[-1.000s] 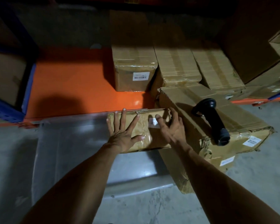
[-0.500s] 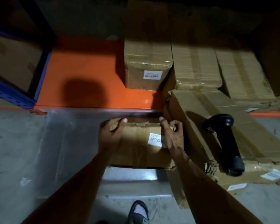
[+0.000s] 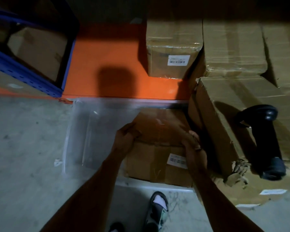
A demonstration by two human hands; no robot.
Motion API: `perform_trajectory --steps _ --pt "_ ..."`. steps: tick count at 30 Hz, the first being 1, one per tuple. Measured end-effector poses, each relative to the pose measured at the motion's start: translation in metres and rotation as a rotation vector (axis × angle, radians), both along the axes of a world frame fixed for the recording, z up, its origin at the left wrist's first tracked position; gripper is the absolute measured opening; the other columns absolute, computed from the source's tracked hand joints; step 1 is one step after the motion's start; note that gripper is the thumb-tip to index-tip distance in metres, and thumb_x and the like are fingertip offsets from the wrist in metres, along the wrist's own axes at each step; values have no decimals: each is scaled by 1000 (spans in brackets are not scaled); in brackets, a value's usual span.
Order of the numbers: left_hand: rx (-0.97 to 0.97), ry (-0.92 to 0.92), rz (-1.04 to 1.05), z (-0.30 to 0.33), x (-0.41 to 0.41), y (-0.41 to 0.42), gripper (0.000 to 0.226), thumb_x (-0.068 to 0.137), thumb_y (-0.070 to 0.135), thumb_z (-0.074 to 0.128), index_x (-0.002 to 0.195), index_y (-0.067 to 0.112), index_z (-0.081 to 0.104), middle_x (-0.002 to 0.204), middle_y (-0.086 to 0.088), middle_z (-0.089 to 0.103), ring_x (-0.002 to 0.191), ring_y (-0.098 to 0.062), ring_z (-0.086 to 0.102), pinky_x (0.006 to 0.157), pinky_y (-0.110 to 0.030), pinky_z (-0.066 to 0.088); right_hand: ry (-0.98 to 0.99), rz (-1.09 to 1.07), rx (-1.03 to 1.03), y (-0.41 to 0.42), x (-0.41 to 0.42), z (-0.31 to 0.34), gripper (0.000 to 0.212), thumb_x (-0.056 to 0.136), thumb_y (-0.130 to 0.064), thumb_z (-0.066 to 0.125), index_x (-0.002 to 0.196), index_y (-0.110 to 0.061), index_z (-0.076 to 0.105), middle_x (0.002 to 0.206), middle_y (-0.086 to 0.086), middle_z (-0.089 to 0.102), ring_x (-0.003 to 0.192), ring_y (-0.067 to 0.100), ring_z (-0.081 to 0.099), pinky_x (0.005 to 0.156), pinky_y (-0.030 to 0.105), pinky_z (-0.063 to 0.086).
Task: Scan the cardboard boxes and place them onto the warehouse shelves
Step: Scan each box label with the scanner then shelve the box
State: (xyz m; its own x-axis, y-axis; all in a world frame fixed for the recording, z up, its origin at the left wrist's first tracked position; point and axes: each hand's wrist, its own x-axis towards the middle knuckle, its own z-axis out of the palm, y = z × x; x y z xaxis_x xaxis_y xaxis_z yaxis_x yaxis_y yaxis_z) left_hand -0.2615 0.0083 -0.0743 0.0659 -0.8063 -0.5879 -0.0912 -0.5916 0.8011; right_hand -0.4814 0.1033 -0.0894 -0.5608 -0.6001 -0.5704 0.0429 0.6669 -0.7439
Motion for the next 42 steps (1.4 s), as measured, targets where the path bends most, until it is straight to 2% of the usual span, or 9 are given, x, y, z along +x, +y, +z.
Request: perform_trajectory --steps 4,7,14,20,23,26,29,33,42 --pt "-79 -53 -32 16 4 13 40 75 0 76 113 8 66 103 -4 68 98 -20 64 77 -23 56 43 -25 -22 11 7 20 35 88 -39 71 123 -34 71 115 -8 70 113 21 61 97 37 46" --pt "-127 -115 -95 37 16 20 38 65 18 77 102 23 69 100 7 71 99 -14 66 90 -33 54 33 -35 -74 19 18 46 51 73 -52 61 120 -36 69 114 -7 67 110 22 60 89 37 46" --pt "-199 -167 -102 123 60 49 37 78 0 76 88 33 65 88 21 65 71 21 59 71 -5 46 -27 -74 -184 41 66 138 28 85 -30 71 110 -42 71 116 -9 67 112 17 62 81 25 51" --pt "-383 -159 -153 235 106 81 35 79 -4 70 110 -16 58 73 3 54 59 3 47 62 -6 38 31 -109 -312 68 112 259 38 68 -41 69 106 -38 75 104 -14 70 102 11 66 81 15 54" --pt "-440 -210 -175 300 126 98 38 83 7 74 119 3 64 98 13 64 85 9 60 74 -2 39 46 -104 -411 86 130 319 36 74 -38 72 110 -38 74 111 -8 71 103 11 67 83 28 58" --pt "-427 -177 -146 359 140 114 55 76 29 80 127 18 62 117 5 65 108 -16 63 97 -25 47 65 -87 -496 110 144 381 37 81 -31 71 118 -28 72 120 3 68 99 7 64 68 15 51" --pt "-419 -106 -136 420 145 130 64 71 32 79 131 23 60 114 -2 71 99 -18 68 95 -38 54 93 -83 -571 132 148 438 33 88 -28 69 121 -28 69 123 8 67 104 17 63 76 27 51" --pt "-535 -60 -174 506 140 158 49 84 15 74 130 16 59 108 -2 68 85 -9 64 76 -13 51 164 -115 -662 163 149 517 32 81 -40 68 113 -39 70 122 8 64 109 23 61 77 31 51" --pt "-742 33 -223 664 112 211 66 62 37 72 125 17 66 112 -5 72 99 -16 67 87 -24 51 356 -203 -872 224 124 664 52 65 -51 64 111 -29 76 103 6 73 91 15 65 82 33 53"
